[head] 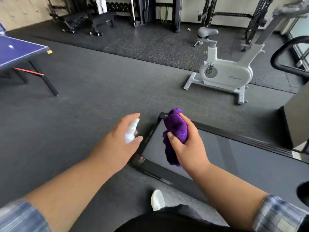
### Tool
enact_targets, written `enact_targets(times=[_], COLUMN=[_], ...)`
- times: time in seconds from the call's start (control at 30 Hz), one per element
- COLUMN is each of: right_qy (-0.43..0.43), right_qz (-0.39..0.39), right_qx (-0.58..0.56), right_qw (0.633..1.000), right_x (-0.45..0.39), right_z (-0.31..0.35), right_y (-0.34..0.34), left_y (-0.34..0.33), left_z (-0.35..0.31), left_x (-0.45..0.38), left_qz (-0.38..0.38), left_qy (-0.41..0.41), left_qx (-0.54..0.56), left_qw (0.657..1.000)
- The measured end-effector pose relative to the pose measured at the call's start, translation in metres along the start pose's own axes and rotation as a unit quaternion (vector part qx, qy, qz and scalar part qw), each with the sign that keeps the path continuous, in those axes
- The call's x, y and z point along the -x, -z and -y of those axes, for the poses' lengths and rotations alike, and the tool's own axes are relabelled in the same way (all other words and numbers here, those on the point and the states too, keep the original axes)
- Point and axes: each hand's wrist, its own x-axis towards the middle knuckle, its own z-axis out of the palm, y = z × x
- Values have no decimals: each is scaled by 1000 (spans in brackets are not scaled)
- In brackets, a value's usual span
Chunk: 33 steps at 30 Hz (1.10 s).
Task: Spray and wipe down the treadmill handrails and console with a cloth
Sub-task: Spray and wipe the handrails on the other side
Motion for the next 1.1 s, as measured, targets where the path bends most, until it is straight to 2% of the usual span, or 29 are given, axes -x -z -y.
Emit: enact_targets(times=[0.2,0.37,0.5,0.63,0.8,0.9,1.1], right_qy=[28,51,84,74,56,28,27], right_qz=[60,103,134,145,136,108,49], right_qx=[-10,16,4,3,1,11,6], right_qw=[998,993,987,987,989,994,998], right_x=[-136,-247,-309,-355,-401,-438,-494], right_z=[-12,8,20,12,-6,-5,6], right_y=[-82,-147,-206,-275,-365,-427,-475], left_y=[43,92,128,152,185,225,259], left_z=[46,93,148,209,285,331,355], left_x=[-111,-182,-230,-280,-361,-428,-541], left_qz=[-39,-61,-97,-105,-63,-4,86], left_qy=[35,61,72,56,1,-41,-106], left_qx=[16,0,6,24,45,58,96], left_qw=[998,996,993,993,997,997,986])
